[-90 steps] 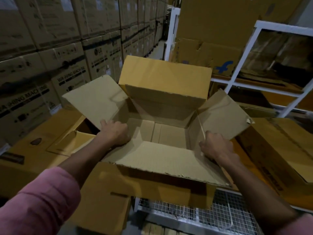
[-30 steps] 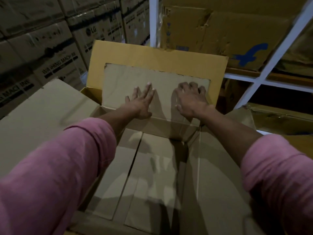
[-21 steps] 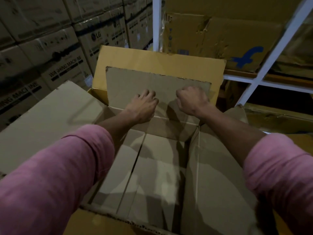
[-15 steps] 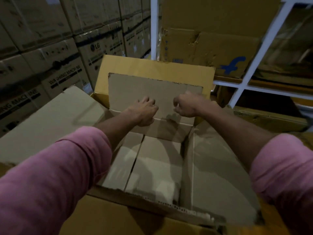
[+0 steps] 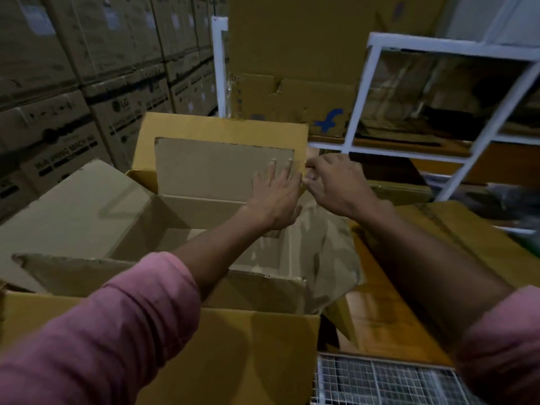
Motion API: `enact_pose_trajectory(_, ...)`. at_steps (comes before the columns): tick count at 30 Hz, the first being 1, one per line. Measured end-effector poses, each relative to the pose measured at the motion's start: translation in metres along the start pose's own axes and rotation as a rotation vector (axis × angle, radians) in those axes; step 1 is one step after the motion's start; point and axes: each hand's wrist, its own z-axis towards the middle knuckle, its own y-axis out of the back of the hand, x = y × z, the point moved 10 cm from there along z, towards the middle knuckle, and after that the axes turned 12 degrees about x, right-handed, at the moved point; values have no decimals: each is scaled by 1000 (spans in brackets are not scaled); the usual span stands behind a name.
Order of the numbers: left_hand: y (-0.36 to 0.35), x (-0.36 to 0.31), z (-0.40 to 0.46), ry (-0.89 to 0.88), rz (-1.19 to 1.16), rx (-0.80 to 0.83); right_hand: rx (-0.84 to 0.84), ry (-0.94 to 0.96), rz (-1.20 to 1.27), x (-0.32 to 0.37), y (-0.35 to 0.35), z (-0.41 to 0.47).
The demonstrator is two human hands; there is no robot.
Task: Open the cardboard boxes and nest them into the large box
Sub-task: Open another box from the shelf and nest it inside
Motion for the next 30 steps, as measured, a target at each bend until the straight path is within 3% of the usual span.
enact_pose_trajectory(6,25,-80,9,-162,-71,-78,-289,-142,139,-83,34,-70)
enact_pose_trajectory(13,9,-194,63,-292,-1,-22,-295,-235,196,-202,10,-115)
enact_pose_trajectory(21,-76,-331,155,-233,88,265,1,-389,254,-350,-112,-161)
enact_pose_trajectory(26,-176,-365,182,-226,77,470,317,-606,134,-408,-209,-217)
enact_pose_trajectory(30,-225,-371,195,-194,20,572,337,-613,83,-415,-238,-244)
